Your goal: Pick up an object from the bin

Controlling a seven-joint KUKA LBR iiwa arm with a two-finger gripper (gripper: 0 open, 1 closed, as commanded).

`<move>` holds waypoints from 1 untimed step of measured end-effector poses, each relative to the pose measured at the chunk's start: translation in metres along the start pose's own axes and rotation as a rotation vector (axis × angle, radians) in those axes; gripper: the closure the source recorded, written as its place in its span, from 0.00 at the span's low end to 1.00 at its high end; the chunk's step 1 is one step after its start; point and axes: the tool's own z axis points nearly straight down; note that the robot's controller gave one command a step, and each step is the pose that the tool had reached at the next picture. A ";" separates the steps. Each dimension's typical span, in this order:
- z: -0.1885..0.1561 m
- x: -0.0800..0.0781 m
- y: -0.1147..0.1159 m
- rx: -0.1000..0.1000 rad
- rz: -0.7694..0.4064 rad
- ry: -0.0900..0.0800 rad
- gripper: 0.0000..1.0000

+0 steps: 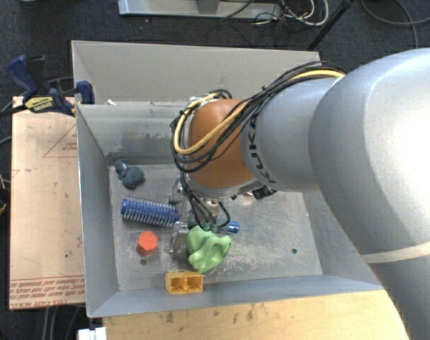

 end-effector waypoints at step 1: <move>-0.004 -0.002 0.000 -0.002 0.003 -0.004 1.00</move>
Offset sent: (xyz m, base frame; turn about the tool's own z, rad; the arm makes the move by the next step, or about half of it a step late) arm 0.0000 0.0000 0.0000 0.0000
